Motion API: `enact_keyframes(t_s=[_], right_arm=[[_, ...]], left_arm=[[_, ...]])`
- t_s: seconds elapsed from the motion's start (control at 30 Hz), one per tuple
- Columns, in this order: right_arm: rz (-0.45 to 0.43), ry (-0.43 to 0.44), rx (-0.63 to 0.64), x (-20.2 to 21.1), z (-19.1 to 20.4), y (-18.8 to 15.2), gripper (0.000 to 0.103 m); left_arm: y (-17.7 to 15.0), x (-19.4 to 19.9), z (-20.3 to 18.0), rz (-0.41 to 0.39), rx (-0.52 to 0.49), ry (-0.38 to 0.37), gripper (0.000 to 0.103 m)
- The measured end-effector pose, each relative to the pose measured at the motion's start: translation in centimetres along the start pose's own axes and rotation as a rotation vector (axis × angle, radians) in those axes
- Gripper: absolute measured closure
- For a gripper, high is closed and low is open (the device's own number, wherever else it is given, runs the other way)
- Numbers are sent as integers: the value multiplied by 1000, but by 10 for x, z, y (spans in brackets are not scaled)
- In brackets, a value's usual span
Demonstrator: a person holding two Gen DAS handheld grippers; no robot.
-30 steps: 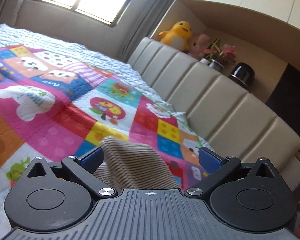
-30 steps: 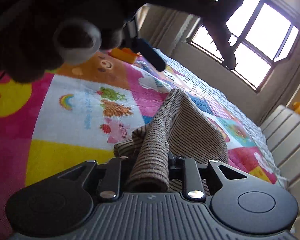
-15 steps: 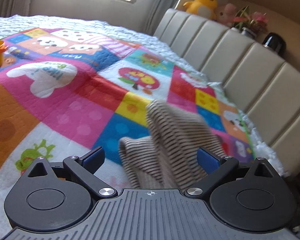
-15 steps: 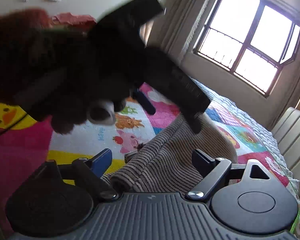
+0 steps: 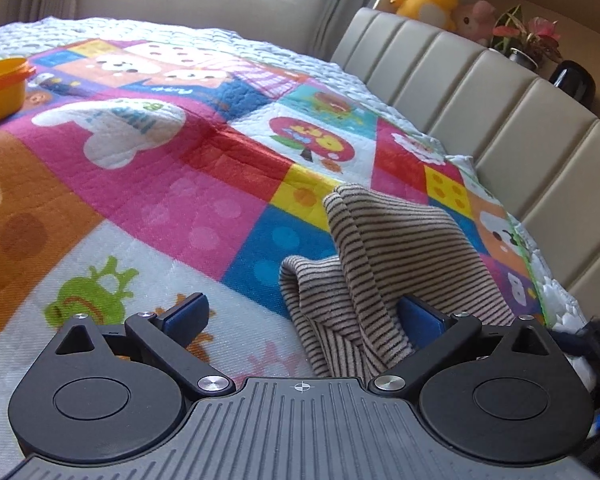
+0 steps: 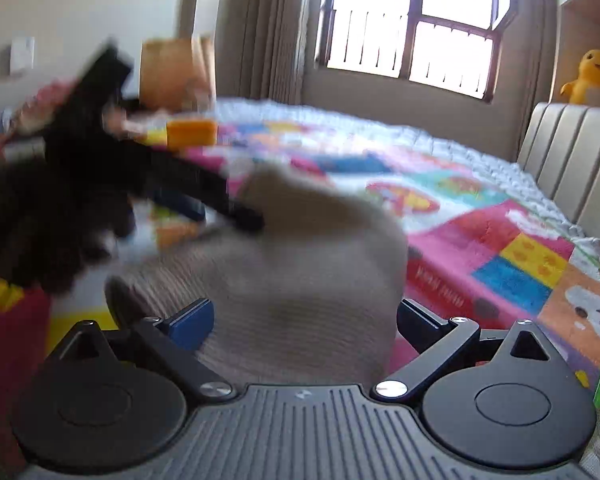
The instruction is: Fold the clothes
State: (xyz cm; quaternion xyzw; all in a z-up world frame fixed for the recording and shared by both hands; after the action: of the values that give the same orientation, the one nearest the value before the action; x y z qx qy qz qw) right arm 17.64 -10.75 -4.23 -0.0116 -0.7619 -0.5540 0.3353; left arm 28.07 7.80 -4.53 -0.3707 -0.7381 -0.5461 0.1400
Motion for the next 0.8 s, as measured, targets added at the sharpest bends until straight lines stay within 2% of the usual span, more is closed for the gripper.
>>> enact_keyframes(t_s=[0.03, 0.1, 0.23, 0.33, 0.4, 0.5, 0.6, 0.7, 0.8], right_arm=[[17, -17, 17, -8, 6, -10, 1], [37, -24, 18, -17, 9, -19, 0], [52, 6, -41, -21, -1, -19, 0], [45, 7, -47, -19, -1, -21, 0], [36, 17, -66, -13, -2, -22, 0], [16, 58, -127, -1, -10, -22, 0], [-15, 97, -219, 11, -32, -22, 0], [-66, 76, -275, 23, -61, -16, 0], [-100, 47, -310, 23, -87, -2, 0]], left_arm=[[4, 9, -5, -24, -14, 4, 1], [13, 29, -21, -75, -56, -13, 1], [32, 56, -65, -148, -126, -143, 1], [35, 52, -89, -129, -147, -253, 1], [30, 37, -94, -97, -143, -273, 1], [23, 9, -75, -32, -65, -247, 2], [19, -13, -48, 22, 37, -222, 9], [19, -25, -28, 43, 114, -232, 12], [19, -29, -21, 53, 114, -238, 12]])
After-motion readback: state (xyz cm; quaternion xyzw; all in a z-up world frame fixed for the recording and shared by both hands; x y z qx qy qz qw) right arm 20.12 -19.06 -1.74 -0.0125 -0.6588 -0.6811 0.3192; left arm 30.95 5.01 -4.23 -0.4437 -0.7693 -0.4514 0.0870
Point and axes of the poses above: each gripper's, at about its wrist camera, not at the fingertips, and x roughly against the way its jaws point, z to its left, y to its top, the point moved 6 cm from there along -x, roughly the way its jaws point, and after that the axes turned 3 degrees about x, right-handed, at the moved point
